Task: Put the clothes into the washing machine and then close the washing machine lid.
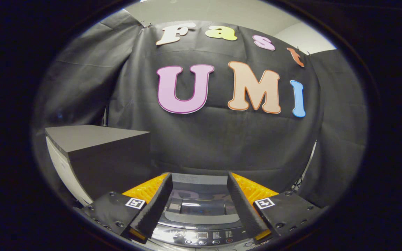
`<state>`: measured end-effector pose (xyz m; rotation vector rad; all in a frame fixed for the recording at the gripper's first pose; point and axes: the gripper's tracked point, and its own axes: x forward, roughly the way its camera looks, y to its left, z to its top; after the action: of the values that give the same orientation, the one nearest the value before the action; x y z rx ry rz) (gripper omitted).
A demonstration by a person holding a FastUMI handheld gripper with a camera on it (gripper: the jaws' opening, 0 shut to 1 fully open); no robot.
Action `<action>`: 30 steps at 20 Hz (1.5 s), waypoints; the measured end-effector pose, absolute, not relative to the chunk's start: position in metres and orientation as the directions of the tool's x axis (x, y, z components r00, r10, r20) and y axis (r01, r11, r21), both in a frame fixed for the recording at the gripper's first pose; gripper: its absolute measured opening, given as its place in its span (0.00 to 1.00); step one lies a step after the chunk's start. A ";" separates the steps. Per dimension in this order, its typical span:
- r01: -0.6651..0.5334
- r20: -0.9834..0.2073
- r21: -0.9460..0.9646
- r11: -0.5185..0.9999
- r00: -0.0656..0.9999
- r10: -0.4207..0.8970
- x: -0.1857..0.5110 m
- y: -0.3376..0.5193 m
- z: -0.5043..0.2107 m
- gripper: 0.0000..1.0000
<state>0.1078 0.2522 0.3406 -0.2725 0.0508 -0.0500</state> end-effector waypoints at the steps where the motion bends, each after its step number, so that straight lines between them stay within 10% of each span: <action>1: 0.036 -0.047 -0.281 0.959 0.998 -0.051 0.104 0.255 0.339 0.98; 30: -0.008 0.005 -0.269 0.963 1.000 0.010 -0.046 0.205 0.308 0.97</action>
<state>-0.0458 0.2055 0.3084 -0.2726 -0.0064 0.0090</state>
